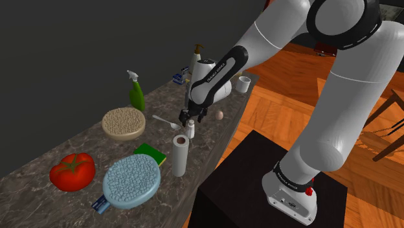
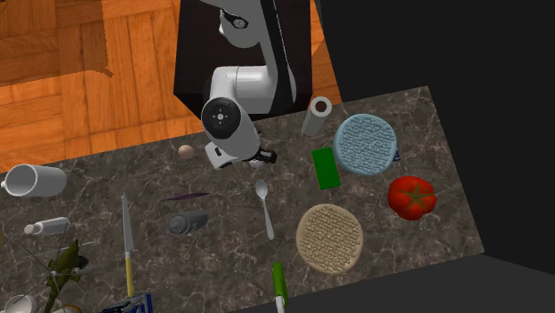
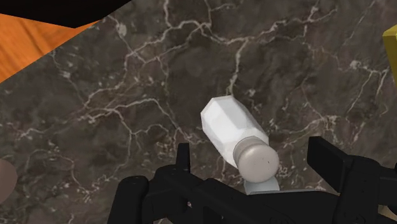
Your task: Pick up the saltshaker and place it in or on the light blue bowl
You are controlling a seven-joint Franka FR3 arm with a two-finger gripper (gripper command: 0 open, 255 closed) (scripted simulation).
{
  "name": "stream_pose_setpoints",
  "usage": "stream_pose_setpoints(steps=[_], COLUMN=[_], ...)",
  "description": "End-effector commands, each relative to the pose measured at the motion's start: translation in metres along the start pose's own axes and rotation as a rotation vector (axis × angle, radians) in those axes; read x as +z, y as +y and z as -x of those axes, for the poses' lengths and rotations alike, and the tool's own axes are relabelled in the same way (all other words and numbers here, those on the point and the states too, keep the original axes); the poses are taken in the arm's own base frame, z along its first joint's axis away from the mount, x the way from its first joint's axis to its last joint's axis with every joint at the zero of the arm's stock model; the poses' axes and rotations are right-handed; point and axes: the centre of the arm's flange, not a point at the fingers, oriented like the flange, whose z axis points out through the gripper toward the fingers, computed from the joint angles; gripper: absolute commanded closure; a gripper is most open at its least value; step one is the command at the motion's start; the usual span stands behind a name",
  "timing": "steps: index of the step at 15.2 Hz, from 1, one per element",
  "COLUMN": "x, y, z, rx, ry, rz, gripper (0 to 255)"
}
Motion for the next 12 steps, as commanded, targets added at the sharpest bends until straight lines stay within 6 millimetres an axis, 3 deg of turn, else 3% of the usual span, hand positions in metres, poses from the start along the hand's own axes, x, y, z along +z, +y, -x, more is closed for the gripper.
stream_pose_setpoints(steps=[1, 2, 12], x=[0.0, 0.0, -0.0052], y=[0.0, 0.0, -0.0004], z=[0.0, 0.0, -0.0001], rx=[0.0, 0.0, 0.0], ry=[0.0, 0.0, 0.0], rz=[0.0, 0.0, 0.0], gripper=[0, 255, 255])
